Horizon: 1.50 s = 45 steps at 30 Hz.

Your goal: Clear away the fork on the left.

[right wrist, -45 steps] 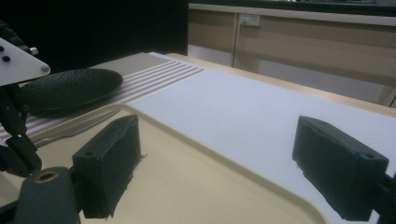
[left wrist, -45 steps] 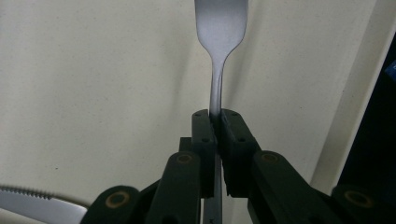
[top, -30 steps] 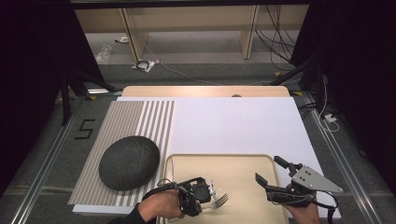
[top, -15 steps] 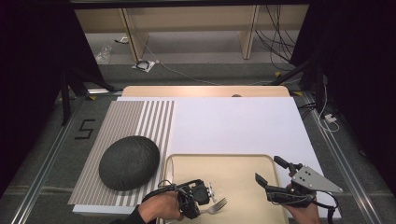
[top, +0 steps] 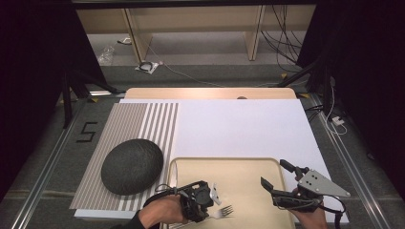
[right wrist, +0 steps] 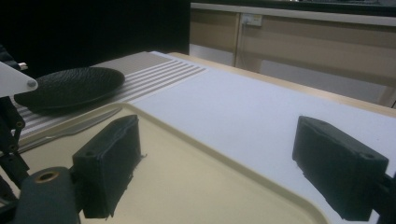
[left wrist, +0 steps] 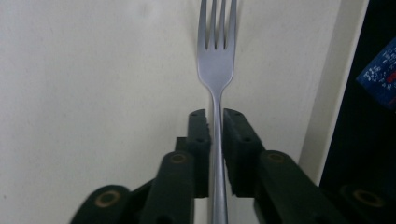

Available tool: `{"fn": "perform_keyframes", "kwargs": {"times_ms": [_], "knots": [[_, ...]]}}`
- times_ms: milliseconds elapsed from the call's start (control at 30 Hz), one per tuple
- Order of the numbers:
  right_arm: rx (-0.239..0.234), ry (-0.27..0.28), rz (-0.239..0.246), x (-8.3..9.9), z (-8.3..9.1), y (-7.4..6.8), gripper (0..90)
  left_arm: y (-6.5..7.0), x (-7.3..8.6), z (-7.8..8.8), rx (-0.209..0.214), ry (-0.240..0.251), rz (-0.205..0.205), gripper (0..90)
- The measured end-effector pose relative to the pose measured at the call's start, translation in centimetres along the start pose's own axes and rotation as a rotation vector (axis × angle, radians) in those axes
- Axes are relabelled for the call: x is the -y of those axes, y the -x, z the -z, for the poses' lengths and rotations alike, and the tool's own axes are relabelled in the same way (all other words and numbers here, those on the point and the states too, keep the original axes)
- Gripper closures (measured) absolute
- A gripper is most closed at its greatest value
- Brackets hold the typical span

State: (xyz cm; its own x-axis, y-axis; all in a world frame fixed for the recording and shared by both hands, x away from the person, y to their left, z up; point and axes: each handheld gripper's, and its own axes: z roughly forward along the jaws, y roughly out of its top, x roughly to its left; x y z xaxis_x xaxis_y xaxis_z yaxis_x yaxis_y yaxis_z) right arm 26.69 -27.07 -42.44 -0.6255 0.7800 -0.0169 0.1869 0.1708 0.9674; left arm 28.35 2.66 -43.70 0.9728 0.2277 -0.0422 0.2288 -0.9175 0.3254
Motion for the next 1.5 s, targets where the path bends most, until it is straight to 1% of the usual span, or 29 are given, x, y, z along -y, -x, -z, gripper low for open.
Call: {"fn": "perform_keyframes", "kwargs": {"times_ms": [33, 67, 133, 167, 233, 300, 333, 467, 567, 633, 667, 700, 767, 900, 1100, 1200, 1300, 1433, 1500], "knots": [[0.0, 0.0, 0.0, 0.0, 0.0, 0.0, 16.3, 0.0, 0.0, 0.0, 0.0, 0.0, 0.0, 83.9], [-0.001, 0.0, -0.001, 0.0, 0.0, 0.0, 16.3, 0.1, 0.0, -0.1, -0.003, 0.024, -0.01, 86.1], [0.0, 0.001, 0.001, 0.0, 0.0, 0.0, 16.3, 0.2, -0.1, -0.2, -0.017, 0.038, -0.023, 88.3], [-0.001, -0.001, 0.001, 0.0, 0.0, 0.0, 16.3, 0.2, -0.1, -0.3, -0.017, 0.042, -0.024, 88.9], [-0.001, 0.001, -0.001, 0.0, 0.0, 0.0, 16.3, 0.3, -0.1, -0.4, -0.01, 0.056, -0.023, 89.1], [0.0, 0.001, 0.0, 0.0, 0.0, 0.0, 16.3, 0.4, -0.1, -0.5, -0.011, 0.059, -0.026, 89.1], [-0.001, 0.0, 0.001, 0.0, 0.0, 0.0, 16.3, 0.5, -0.1, -0.7, -0.015, 0.059, -0.038, 89.2], [-0.001, 0.0, -0.001, 0.0, 0.0, 0.0, 16.3, 0.6, -0.1, -1.0, -0.016, 0.075, -0.031, 89.2], [-0.001, 0.0, -0.001, 0.0, 0.0, 0.0, 16.3, 0.7, 0.0, -1.3, -0.021, 0.066, -0.021, 89.1], [0.0, -0.001, -0.002, 0.0, 0.0, 0.0, 16.3, 0.8, -0.1, -1.4, -0.023, 0.062, -0.027, 89.1], [0.0, 0.0, -0.001, 0.0, 0.0, 0.0, 16.3, 0.9, -0.1, -1.6, -0.013, 0.059, -0.031, 89.1], [0.0, 0.0, -0.002, 0.0, 0.0, 0.0, 16.3, 1.0, -0.1, -1.7, -0.012, 0.051, -0.033, 89.1], [0.0, -0.001, -0.004, 0.0, 0.0, 0.0, 16.3, 1.0, -0.1, -1.9, -0.02, 0.042, -0.037, 89.1], [0.0, -0.001, -0.003, 0.0, 0.0, 0.0, 16.3, 1.0, -0.1, -1.9, -0.016, 0.045, -0.036, 89.1], [0.0, 0.001, -0.001, 0.0, 0.0, 0.0, 16.3, 0.8, 0.0, -1.9, -0.022, 0.051, -0.032, 89.2], [0.0, 0.001, -0.001, 0.0, 0.0, 0.0, 16.3, 0.4, 0.2, -1.8, -0.031, 0.057, -0.029, 89.2], [0.0, -0.001, -0.001, 0.0, 0.1, 0.0, 16.3, 0.2, 0.3, -1.8, -0.039, 0.068, -0.011, 89.2], [0.0, -0.001, -0.001, 0.0, 0.1, 0.0, 16.3, -0.1, 0.5, -1.8, -0.048, 0.07, -0.005, 89.2], [-0.001, 0.001, -0.005, 0.0, 0.1, 0.0, 16.3, -0.5, 0.7, -1.7, -0.071, 0.077, 0.014, 89.2]]}}
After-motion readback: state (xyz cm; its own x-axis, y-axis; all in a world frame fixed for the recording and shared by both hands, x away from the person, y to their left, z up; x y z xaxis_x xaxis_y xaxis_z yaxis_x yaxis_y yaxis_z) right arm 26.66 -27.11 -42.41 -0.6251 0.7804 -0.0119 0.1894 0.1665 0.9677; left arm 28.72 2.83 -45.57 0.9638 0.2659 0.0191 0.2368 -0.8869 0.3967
